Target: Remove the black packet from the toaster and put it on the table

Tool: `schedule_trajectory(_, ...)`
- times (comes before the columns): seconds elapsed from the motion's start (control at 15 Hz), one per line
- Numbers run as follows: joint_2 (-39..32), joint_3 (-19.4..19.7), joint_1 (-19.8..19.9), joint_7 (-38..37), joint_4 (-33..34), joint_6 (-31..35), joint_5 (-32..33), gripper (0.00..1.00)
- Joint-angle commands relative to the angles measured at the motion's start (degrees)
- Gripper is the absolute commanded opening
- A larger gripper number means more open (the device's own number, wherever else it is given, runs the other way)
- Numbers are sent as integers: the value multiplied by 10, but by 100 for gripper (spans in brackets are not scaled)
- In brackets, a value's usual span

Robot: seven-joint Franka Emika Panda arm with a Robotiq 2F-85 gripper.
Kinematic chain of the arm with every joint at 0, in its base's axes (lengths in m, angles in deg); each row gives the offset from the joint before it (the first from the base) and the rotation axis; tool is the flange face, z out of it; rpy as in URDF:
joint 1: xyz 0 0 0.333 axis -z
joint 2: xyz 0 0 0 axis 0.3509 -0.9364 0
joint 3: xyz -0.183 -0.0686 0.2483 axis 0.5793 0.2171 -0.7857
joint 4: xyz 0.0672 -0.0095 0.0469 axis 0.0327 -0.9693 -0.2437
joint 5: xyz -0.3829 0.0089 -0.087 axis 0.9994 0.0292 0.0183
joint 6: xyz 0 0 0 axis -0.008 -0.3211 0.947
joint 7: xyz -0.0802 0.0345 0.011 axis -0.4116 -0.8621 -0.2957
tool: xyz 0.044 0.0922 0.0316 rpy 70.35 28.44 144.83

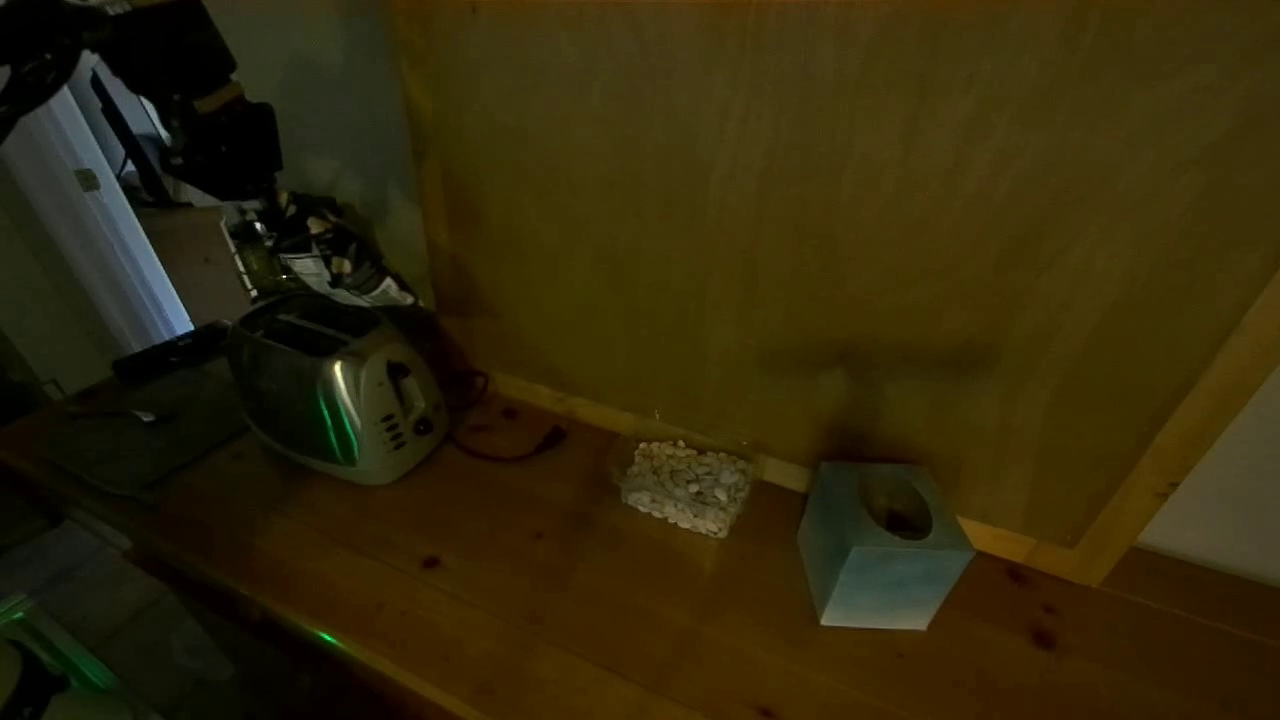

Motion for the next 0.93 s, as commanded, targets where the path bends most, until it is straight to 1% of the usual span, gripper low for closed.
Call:
schedule_trajectory(0.0, -1, 28, 18, 23, 3, -9, 7, 0)
schedule_trajectory(0.33, -1, 54, 33, 42, -8, -16, 0, 0)
schedule_trajectory(0.4, -2, 54, 34, 45, -9, -15, 1, 26)
schedule_trajectory(0.47, -3, 55, 36, 48, -9, -14, 1, 28)
schedule_trajectory(0.53, -5, 54, 37, 48, -8, -15, 2, 33)
schedule_trajectory(0.73, -8, 50, 37, 50, -5, -18, 3, 54)
schedule_trajectory(0.8, -9, 48, 38, 48, -2, -22, 4, 62)
schedule_trajectory(0.87, -8, 46, 38, 48, -1, -23, 5, 68)
